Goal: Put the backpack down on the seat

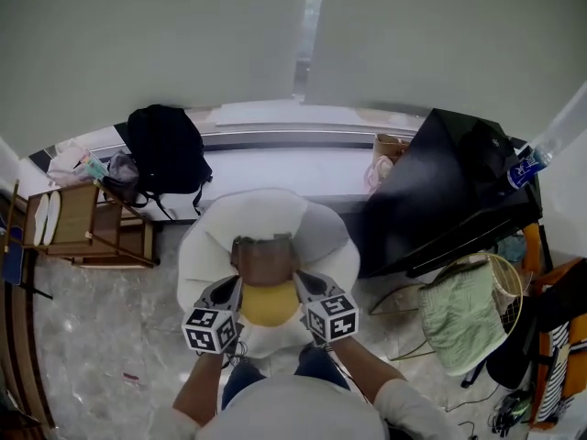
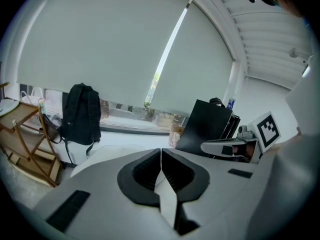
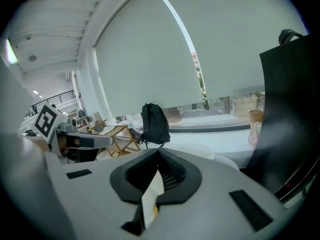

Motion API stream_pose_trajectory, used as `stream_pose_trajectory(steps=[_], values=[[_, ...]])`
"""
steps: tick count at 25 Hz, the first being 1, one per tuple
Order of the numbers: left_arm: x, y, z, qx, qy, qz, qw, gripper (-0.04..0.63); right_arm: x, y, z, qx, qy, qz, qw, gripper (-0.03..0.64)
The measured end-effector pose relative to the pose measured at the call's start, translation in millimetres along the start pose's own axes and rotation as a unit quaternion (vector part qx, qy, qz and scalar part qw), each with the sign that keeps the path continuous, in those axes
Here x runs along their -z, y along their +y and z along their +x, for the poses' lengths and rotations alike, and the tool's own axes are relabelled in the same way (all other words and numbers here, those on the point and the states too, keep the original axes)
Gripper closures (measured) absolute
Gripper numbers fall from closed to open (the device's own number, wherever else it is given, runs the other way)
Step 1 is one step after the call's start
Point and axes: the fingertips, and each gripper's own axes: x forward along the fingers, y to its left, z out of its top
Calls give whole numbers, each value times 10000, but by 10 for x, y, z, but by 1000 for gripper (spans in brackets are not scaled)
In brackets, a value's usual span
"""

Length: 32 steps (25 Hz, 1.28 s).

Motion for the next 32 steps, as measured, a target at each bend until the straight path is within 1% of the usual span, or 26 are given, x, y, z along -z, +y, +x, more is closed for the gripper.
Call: stream_pose_trajectory(steps=[4,8,11,17,21,24,32], values=[[-158,-119,-191,38,-125,185,9997,558,-185,155,-162,-89,-267,-17,9996,586],[-259,-227,-348,30,-293,219,9993,558,-325,230,-321,-126,-399,-325,9986,586],[-332,-309,-437,11,-406,344,9986,558,-416,252,-420,-139,-493,-488,9975,586],[-441,-387,-614,53,-613,290,9977,558,-586,340,-545,-192,-658,-570,9960,586],[-502,-417,-705,72,-716,351,9968,558,-655,380,-644,-179,-740,-645,9950,586],[-549,-429,-790,66,-824,372,9959,558,-674,404,-722,-178,-772,-600,9951,586],[-626,-451,-939,28,-897,473,9948,558,-774,443,-905,-181,-900,-547,9943,586]])
